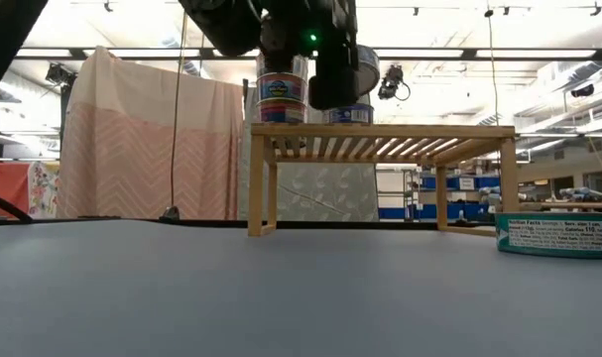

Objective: Stack canned seafood by type on shelf
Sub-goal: Stack the dark blue tuna can on top of the dark blue tuna can on the shelf

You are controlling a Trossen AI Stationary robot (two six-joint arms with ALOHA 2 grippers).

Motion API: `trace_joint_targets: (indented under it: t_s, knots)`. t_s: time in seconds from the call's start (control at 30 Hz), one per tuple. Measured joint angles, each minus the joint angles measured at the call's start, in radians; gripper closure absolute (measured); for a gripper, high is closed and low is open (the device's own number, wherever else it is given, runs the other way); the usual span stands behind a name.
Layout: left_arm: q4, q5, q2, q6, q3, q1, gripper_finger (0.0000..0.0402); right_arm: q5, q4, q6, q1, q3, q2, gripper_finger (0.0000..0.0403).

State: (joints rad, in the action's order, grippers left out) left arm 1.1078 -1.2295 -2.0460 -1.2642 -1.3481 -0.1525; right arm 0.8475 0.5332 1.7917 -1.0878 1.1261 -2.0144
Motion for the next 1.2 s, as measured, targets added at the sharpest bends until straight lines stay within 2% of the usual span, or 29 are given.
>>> trace_joint_targets:
  t_s: [0.13,0.3,0.5,0.8,0.93,1.2]
  knots:
    - [0.007,-0.008,-0.025,-0.002,-0.014,0.009,0.0254,0.000,-0.001,-0.004,0.000,0.000,0.000,0.0403]
    - [-0.001,-0.097,-0.024,0.029,-0.016,0.016,0.0254,0.000,0.002,-0.007,0.000,0.000,0.000,0.0403]
    - [-0.064,-0.046,-0.024,-0.055,-0.016,0.037,0.0254,0.000,0.004,-0.012,0.000,0.000,0.000,0.0403]
    - [-0.066,-0.059,-0.023,-0.079,-0.016,0.036,0.0253,-0.001,0.012,-0.014,0.000,0.000,0.000,0.0403]
    - [-0.068,-0.086,-0.023,-0.103,-0.016,0.036,0.0238,-0.001,0.012,-0.014,0.000,0.000,0.000,0.0403]
    - [-0.107,-0.048,-0.023,-0.176,-0.016,0.036,0.0198,-0.001,0.022,-0.008,0.000,0.000,0.000,0.0403]
